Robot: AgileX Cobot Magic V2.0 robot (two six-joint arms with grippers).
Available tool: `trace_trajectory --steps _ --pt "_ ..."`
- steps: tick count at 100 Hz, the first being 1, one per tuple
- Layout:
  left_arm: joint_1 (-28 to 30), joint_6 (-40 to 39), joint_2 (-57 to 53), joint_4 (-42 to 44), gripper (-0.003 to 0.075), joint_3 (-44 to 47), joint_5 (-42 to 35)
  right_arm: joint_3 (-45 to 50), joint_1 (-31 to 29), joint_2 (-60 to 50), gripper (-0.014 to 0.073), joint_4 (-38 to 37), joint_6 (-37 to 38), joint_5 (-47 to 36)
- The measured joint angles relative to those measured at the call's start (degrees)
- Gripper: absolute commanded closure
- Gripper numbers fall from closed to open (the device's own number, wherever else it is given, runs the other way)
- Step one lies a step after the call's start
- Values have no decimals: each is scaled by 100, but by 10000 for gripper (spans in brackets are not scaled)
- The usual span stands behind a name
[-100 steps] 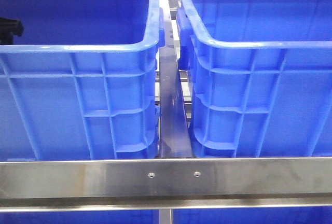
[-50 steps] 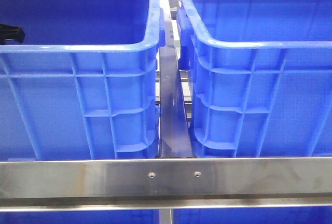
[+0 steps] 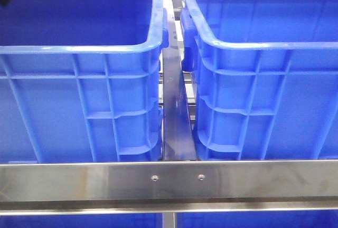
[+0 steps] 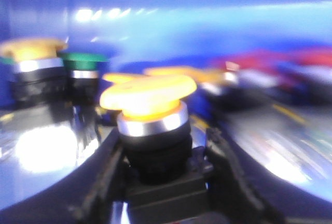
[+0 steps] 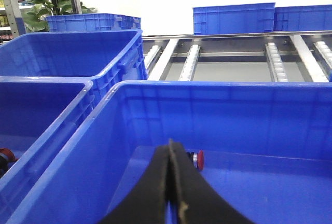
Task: Pick red and yellow buttons and place in box
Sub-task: 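Lift the yellow button and carry it toward the right gripper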
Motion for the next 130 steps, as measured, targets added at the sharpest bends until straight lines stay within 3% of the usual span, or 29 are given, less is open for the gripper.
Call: trace_trajectory --steps 75,97,130 --pt "-1761 159 -3808 -53 739 1288 164 0 0 0 662 0 0 0" --pt "-2665 172 -3990 -151 739 1300 -39 0 0 0 662 0 0 46" --pt "-3783 185 -3227 -162 739 1310 -942 0 0 0 655 0 0 256"
